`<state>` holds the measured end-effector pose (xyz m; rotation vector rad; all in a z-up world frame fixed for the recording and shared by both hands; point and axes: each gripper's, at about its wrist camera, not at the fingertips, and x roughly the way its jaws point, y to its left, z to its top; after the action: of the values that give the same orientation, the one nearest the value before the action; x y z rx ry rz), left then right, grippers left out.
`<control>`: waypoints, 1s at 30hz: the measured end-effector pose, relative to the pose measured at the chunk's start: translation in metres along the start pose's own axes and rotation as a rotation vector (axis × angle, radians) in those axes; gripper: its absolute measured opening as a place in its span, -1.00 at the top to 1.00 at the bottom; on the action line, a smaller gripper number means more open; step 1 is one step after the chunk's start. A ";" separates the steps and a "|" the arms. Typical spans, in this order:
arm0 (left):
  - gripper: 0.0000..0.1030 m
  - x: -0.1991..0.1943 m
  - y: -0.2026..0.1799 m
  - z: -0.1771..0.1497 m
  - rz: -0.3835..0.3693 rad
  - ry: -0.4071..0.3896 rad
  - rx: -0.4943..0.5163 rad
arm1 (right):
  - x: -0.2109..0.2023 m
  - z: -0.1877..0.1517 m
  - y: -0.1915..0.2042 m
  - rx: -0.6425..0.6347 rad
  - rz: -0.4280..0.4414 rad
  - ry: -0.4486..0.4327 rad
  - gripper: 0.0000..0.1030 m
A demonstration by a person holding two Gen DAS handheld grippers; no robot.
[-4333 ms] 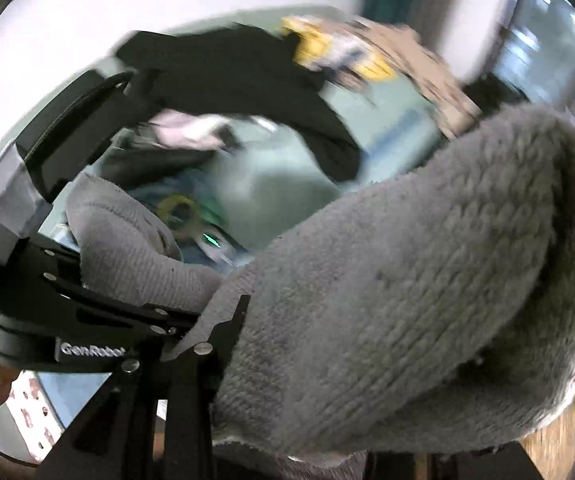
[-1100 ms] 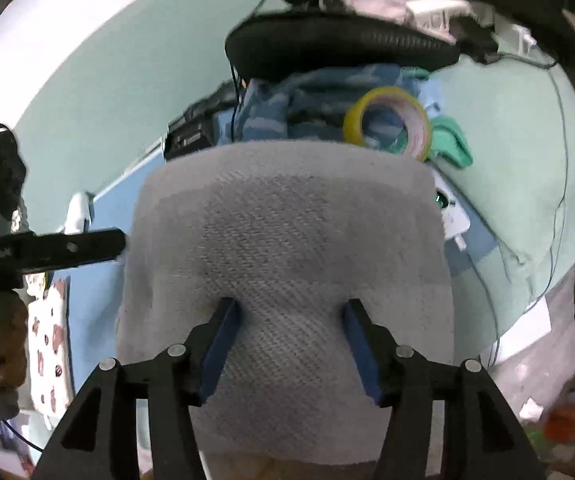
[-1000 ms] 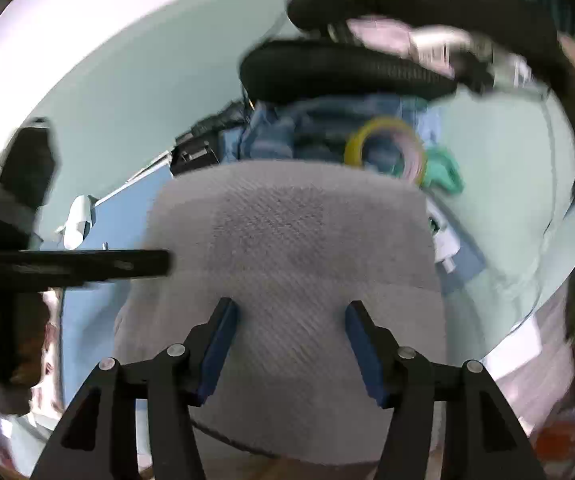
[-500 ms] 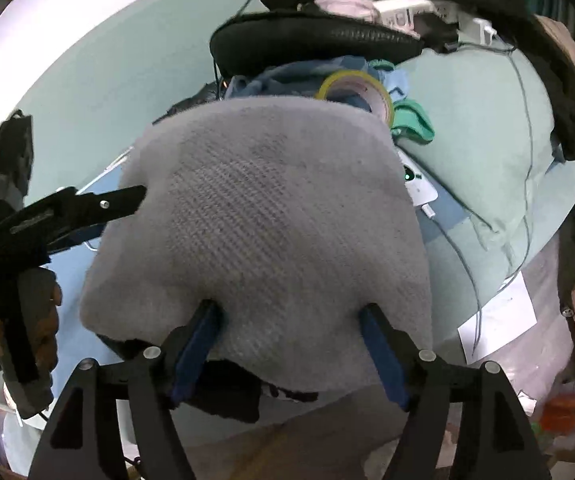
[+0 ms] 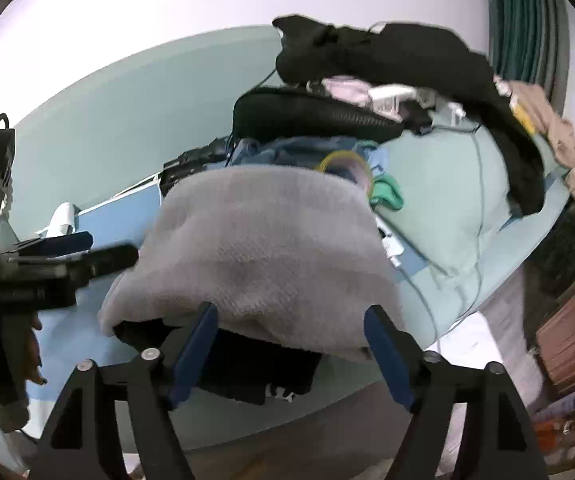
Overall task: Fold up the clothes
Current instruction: 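Lower the grey sweater onto the black garment pile with both grippers, then open both grippers and release the sweater on the pile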
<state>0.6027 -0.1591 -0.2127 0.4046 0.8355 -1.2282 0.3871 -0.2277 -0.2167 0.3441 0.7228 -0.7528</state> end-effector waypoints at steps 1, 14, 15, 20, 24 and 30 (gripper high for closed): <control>-0.98 -0.002 -0.004 -0.003 0.016 0.018 0.033 | -0.002 -0.001 0.002 -0.003 0.000 -0.009 -0.63; -0.99 -0.014 -0.010 -0.021 0.043 0.146 0.061 | -0.015 -0.019 0.031 -0.088 0.003 -0.008 -0.93; -1.00 -0.015 -0.011 -0.023 0.042 0.144 0.064 | -0.017 -0.020 0.032 -0.090 0.000 -0.016 -0.97; -1.00 -0.019 -0.014 -0.029 0.051 0.143 0.087 | -0.016 -0.022 0.030 -0.059 -0.002 -0.020 -1.00; -1.00 -0.026 -0.018 -0.029 0.050 0.129 0.156 | -0.015 -0.026 0.027 -0.014 -0.014 -0.022 -1.00; -1.00 -0.048 -0.012 -0.029 0.017 0.073 0.138 | -0.029 -0.028 0.027 0.009 -0.047 -0.059 -1.00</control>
<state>0.5768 -0.1117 -0.1935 0.5702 0.8107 -1.2656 0.3785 -0.1802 -0.2154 0.3129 0.6744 -0.8072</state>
